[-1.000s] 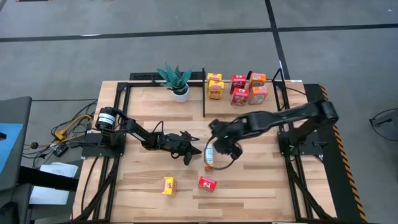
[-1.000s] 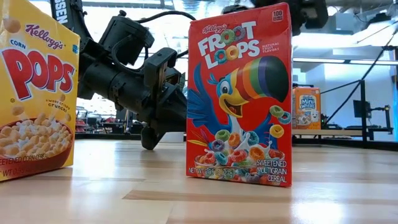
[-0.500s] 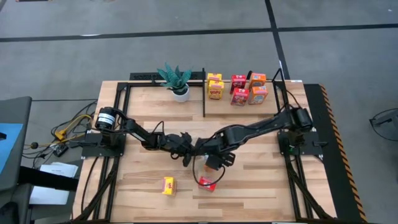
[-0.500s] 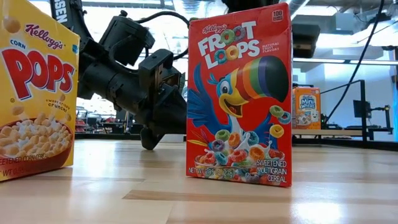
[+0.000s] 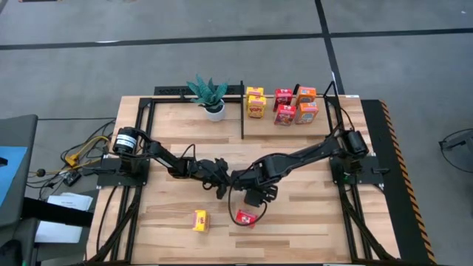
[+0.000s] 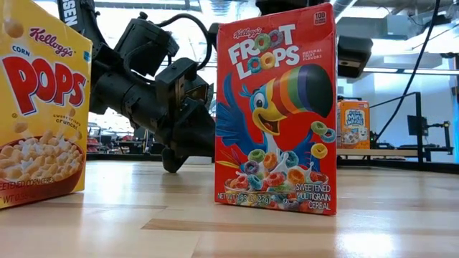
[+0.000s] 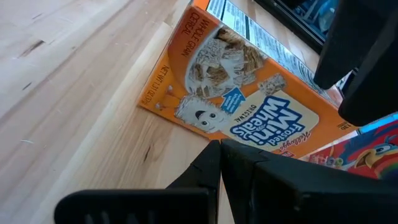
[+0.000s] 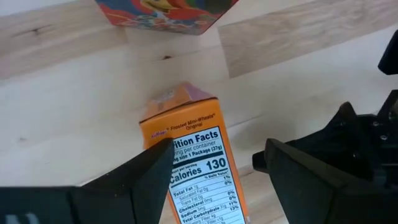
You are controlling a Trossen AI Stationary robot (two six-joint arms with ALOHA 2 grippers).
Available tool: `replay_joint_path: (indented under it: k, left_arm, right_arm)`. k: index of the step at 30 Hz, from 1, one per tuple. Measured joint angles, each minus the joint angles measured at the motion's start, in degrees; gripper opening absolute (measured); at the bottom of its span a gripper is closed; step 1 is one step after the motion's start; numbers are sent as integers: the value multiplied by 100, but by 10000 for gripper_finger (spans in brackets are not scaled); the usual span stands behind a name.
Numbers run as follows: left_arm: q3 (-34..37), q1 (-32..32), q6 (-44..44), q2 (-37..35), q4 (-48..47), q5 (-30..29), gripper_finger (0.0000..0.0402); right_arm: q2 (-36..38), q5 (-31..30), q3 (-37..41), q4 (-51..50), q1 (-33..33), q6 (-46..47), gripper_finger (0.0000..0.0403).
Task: Stack cereal on shelf
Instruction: Put the orange cereal box on the shelf aligned with orange cereal boxes
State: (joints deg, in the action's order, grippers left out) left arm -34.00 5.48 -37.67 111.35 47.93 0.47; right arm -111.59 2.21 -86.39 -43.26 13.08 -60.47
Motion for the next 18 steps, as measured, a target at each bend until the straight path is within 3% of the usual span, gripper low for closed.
replay_joint_path:
  k: [18]
  left_arm:
    - [0,0,92,0,-19,-57,0]
  right_arm:
    - [53,136,-425,-346,46,254,282]
